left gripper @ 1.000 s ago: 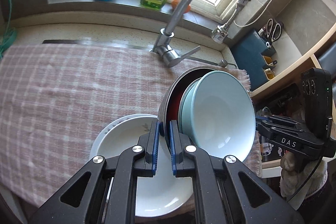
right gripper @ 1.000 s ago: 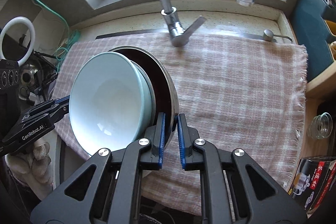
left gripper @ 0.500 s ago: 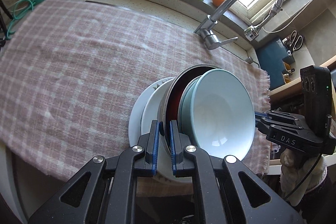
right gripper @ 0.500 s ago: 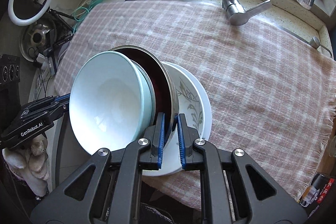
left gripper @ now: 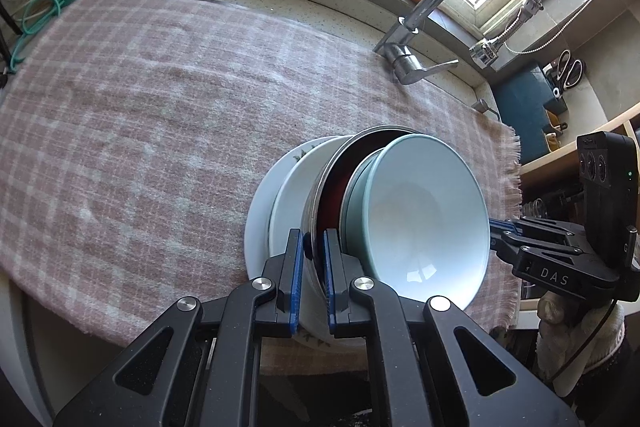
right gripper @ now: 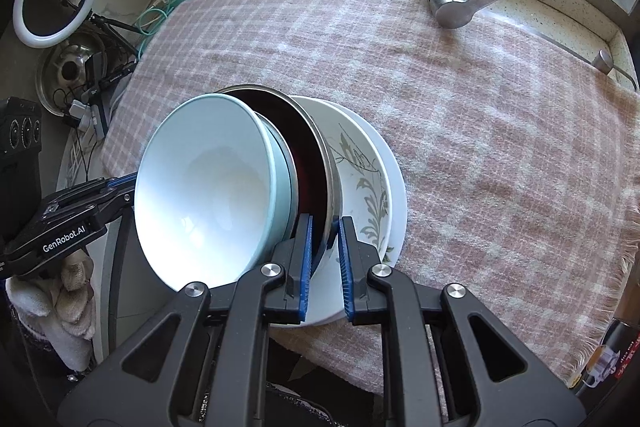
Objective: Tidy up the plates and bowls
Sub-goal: 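Slide the nested pot onto the flowered plate stack with the left gripper, then open the left gripper and withdraw it from the stacked dishes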
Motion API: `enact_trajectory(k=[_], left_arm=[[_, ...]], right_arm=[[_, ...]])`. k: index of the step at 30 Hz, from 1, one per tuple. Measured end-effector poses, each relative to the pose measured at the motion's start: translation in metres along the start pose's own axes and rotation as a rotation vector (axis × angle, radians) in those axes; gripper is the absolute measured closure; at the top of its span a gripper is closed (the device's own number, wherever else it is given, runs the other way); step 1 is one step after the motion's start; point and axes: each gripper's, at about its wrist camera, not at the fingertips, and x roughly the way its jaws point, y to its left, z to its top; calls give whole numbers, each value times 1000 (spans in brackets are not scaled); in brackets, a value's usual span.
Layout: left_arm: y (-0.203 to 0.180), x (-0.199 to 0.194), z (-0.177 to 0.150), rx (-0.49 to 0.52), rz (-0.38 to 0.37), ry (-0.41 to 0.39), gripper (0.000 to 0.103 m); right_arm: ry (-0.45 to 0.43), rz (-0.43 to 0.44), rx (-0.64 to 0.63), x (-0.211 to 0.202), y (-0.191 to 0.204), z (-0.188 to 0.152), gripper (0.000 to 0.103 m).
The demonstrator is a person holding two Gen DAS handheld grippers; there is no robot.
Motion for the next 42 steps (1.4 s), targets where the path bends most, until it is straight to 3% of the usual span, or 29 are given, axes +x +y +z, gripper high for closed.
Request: enact_trajectory(k=[8,16,21,27,31,37,39,42], left_arm=[[2,4,1,5,-4,1,95],[3,1,-3,3,5,-15,89],[2,-6,-6,5,26,-34,85],[4,-22,-9,-1,53,-76,82],[1,-38,-17,8,92,-127,80],[-8,-62,-35,12,170,-215,66],[-12,-70,-43,15,197,-250,55],[-21,-76,-53,19,228,-283,48]], right_arm=[[-14,15,20,-2,-4,-3,89],[-59,-51,-45,-9,7,-9,88],[-107,-89,-76,-21,9,-14,69],[-147,-77,-68,-33,8,-19,67],[-197,-102,-92,-45,13,-24,57],[-289,-128,-119,-67,18,-34,51],[-311,-128,-128,-72,19,-38,45],[-338,-121,-141,-79,22,-43,38]])
